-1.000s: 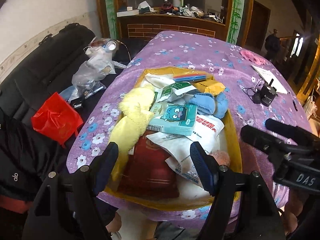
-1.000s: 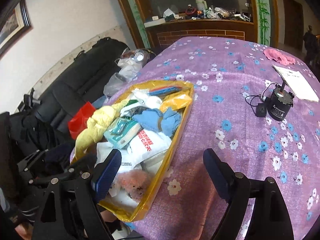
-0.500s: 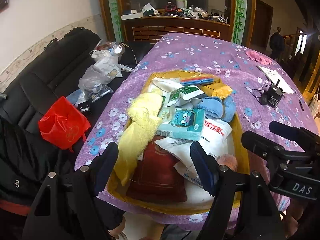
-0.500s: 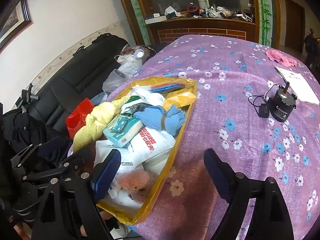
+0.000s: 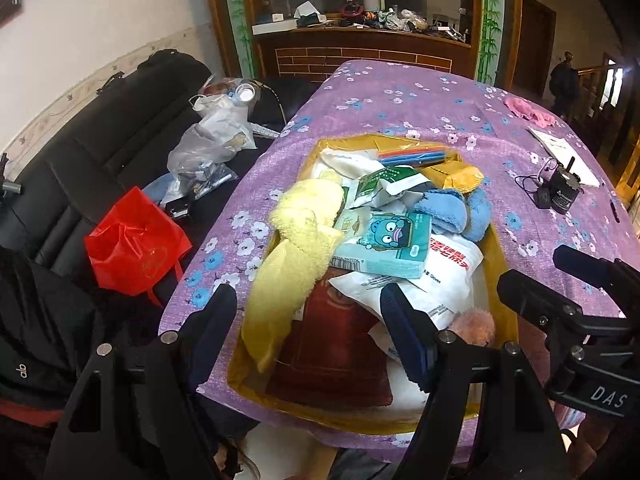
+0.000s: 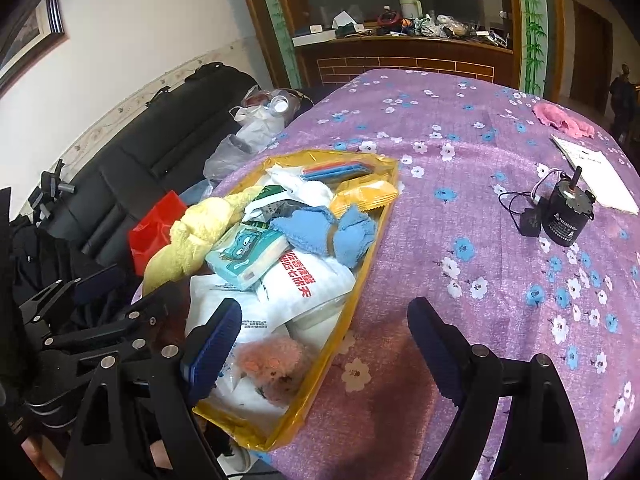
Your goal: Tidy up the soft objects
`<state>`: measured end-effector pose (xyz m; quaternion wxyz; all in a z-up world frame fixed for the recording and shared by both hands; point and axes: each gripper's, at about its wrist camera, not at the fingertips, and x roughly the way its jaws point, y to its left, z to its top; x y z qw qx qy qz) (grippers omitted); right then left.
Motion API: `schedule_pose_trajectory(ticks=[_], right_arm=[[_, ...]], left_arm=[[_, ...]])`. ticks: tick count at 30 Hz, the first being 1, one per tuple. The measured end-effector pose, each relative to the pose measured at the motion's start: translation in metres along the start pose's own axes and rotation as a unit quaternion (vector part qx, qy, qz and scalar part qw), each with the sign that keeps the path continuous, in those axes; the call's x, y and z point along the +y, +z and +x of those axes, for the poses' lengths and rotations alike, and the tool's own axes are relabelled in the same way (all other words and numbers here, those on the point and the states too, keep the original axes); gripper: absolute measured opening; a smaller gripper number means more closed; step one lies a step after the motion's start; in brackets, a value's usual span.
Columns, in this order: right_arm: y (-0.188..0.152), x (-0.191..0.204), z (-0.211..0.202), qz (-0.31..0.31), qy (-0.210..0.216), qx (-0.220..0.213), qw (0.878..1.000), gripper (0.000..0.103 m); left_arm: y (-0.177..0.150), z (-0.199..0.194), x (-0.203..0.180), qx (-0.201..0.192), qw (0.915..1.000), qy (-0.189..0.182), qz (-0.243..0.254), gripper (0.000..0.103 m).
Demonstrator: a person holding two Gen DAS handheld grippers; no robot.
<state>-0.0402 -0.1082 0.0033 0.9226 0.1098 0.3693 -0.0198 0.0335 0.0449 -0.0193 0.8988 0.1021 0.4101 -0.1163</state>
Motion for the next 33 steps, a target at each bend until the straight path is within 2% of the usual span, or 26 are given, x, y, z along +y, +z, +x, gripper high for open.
schedule_pose_trajectory(ticks=[4, 7, 15, 33], right_arm=[[-0.0007, 0.0021, 0.0003, -0.004, -0.009, -0.001, 1.0, 0.086], [-0.0009, 0.004, -0.0009, -0.007, -0.005, -0.004, 1.0, 0.086], [-0.0021, 0.0039, -0.0063, -0.006, -0.014, -0.015, 1.0, 0.086], [-0.0044, 0.0057, -0.0073, -0.007, -0.001, -0.01, 1.0, 0.086]], left_arm=[[-0.0011, 0.0, 0.0009, 0.003, 1.0, -0.006, 0.0, 0.074], [0.001, 0.0006, 0.0069, 0.01, 0.9995, -0.025, -0.018, 0.074], [0.001, -0.0018, 0.0057, 0.005, 0.9997, -0.02, -0.014, 0.074], [-0.0016, -0.0007, 0.0011, 0.004, 1.0, -0.002, 0.001, 0.074]])
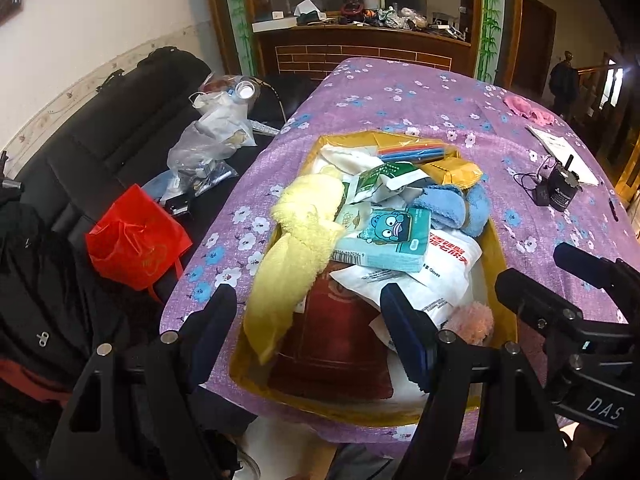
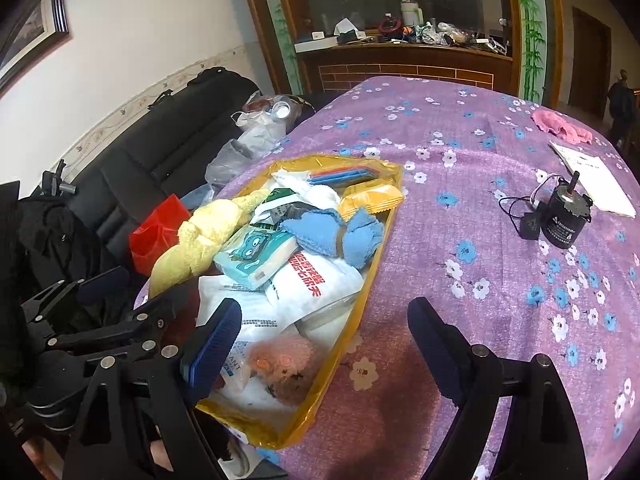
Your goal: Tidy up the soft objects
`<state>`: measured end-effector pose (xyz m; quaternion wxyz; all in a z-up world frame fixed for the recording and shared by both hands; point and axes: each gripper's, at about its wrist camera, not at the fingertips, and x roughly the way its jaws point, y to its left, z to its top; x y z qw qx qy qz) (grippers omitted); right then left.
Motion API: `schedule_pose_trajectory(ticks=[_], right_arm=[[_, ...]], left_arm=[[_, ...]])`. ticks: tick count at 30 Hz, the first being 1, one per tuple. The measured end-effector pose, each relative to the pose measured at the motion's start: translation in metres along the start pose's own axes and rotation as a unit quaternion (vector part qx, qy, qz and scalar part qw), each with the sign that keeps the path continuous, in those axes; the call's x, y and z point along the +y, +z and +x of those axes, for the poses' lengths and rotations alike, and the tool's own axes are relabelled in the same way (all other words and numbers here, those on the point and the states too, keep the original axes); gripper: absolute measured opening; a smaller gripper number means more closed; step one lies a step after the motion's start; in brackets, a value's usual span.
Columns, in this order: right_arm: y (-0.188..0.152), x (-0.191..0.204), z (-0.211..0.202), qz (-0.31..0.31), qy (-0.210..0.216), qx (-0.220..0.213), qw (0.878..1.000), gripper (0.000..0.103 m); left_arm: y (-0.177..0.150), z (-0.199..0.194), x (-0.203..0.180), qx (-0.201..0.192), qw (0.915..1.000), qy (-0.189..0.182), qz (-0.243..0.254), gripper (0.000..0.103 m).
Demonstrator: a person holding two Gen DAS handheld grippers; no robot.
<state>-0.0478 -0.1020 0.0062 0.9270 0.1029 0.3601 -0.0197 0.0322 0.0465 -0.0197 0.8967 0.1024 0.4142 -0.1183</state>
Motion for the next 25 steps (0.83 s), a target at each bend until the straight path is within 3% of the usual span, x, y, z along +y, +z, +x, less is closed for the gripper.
schedule_pose_trajectory(ticks=[11, 18, 25], right_arm=[[0.0, 0.0, 0.008, 0.012, 0.004, 0.003, 1.0, 0.086], [0.002, 0.0, 0.012, 0.023, 0.018, 0.004, 1.0, 0.086], [0.003, -0.003, 0.014, 0.037, 0.022, 0.002, 0.999, 0.086]], left_arm=[[0.0, 0.007, 0.002, -0.004, 0.9999, 0.011, 0.01, 0.074], [0.003, 0.014, 0.007, 0.006, 0.9999, -0.015, 0.0, 0.074], [0.006, 0.011, 0.003, -0.001, 0.9998, -0.015, 0.01, 0.074]])
